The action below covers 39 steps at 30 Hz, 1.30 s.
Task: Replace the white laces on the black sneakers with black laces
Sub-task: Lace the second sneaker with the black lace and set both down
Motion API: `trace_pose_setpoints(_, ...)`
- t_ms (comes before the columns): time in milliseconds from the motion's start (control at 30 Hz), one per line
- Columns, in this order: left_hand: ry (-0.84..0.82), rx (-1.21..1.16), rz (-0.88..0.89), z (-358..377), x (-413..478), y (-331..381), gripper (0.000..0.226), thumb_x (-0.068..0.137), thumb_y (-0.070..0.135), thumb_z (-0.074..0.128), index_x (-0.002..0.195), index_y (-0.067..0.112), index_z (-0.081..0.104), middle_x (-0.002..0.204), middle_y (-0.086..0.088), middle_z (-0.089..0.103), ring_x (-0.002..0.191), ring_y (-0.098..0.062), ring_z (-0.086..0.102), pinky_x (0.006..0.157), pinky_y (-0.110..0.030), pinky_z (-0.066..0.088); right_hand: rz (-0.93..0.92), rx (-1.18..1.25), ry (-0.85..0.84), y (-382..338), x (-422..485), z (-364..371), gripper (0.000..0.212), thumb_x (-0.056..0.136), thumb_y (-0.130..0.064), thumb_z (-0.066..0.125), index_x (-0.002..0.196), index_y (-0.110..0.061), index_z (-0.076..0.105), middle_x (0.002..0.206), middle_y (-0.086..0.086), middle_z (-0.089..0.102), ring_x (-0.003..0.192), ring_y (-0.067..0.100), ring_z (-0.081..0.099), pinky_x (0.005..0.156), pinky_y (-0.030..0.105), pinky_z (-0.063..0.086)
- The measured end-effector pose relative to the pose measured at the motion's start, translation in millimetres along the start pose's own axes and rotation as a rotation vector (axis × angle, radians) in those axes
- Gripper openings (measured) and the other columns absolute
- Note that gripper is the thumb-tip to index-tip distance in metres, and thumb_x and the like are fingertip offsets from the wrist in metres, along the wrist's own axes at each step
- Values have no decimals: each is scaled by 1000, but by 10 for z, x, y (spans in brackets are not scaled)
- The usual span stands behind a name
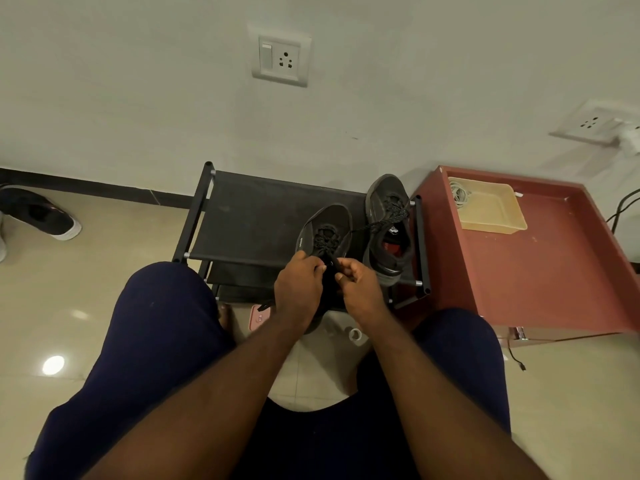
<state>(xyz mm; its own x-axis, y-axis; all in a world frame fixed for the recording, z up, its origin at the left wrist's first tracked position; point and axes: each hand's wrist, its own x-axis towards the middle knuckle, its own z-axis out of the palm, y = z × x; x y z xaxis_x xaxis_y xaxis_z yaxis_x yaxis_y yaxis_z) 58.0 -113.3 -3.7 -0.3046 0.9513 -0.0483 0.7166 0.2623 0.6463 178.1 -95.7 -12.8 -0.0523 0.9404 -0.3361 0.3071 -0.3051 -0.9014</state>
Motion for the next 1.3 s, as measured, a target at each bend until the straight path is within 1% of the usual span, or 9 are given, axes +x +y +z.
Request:
trace_pose_setpoints(333, 34, -56, -68, 26, 25, 68, 21, 99, 26, 54, 106, 17, 72, 96, -2, 56, 75, -11, 47, 66, -27, 36, -13, 5, 0, -10, 22, 14, 34, 97, 5, 51, 107, -24, 65, 105, 0, 72, 103, 18, 69, 94, 38, 56)
trace_pose_setpoints(500, -31, 66, -22, 6, 44, 63, 25, 100, 30, 50, 94, 18, 71, 89, 1, 50, 73, -15, 48, 63, -30, 36, -16, -9, -14, -5, 35, 3, 32, 96, 4, 54, 109, -23, 66, 107, -1, 72, 103, 14, 68, 94, 37, 56)
trace_pose_setpoints(600, -58, 151, 1, -26, 76, 100, 24, 100, 28, 47, 94, 17, 68, 88, 1, 45, 72, -15, 45, 61, -30, 33, -10, -19, -28, -10, 64, -21, 26, 96, 2, 57, 110, -19, 66, 106, -1, 73, 102, 14, 69, 94, 38, 57)
trace_pose_setpoints(700, -88, 171, 18, -55, 87, 135, 23, 101, 26, 47, 100, 17, 68, 90, 1, 42, 73, -13, 44, 61, -28, 33, 47, 58, -23, -22, 113, -42, 18, 99, -8, 57, 114, -11, 68, 106, 7, 74, 102, 24, 70, 93, 44, 58)
trace_pose_setpoints(767, -92, 163, 27, -58, 81, 130, 25, 102, 26, 46, 102, 16, 68, 91, 1, 41, 73, -13, 44, 62, -28, 33, 100, 103, -15, -56, 152, -39, 16, 101, -16, 57, 109, -10, 69, 103, 11, 74, 98, 27, 71, 88, 45, 58)
trace_pose_setpoints(900, -106, 107, 36, -36, 76, 120, 31, 104, 30, 41, 103, 11, 65, 99, 0, 42, 74, -11, 43, 65, -28, 35, 178, 208, 9, -153, 213, 3, 13, 100, -15, 60, 100, -5, 67, 91, 11, 69, 86, 24, 65, 82, 46, 58)
trace_pose_setpoints(1033, -119, 70, 38, -32, 79, 118, 31, 101, 38, 48, 106, 13, 65, 108, -3, 46, 77, -9, 42, 66, -26, 35, 268, 267, 11, -215, 230, 22, 10, 101, -14, 57, 95, -9, 63, 86, 8, 66, 80, 20, 63, 74, 39, 57)
trace_pose_setpoints(1200, -138, 75, 2, -32, 64, 162, 30, 98, 40, 53, 110, 15, 65, 113, -4, 48, 78, -9, 44, 65, -27, 37, 78, -61, 160, -248, 273, 43, 12, 102, -15, 52, 94, -11, 60, 93, 7, 66, 85, 22, 61, 77, 41, 53)
trace_pose_setpoints(1300, -141, 80, -31, -48, 74, 207, 32, 97, 41, 55, 114, 15, 65, 114, -4, 48, 80, -11, 47, 65, -27, 37, 54, 51, 218, -258, 260, 29, 12, 103, -10, 47, 94, -12, 55, 101, 8, 71, 97, 23, 68, 87, 40, 55)
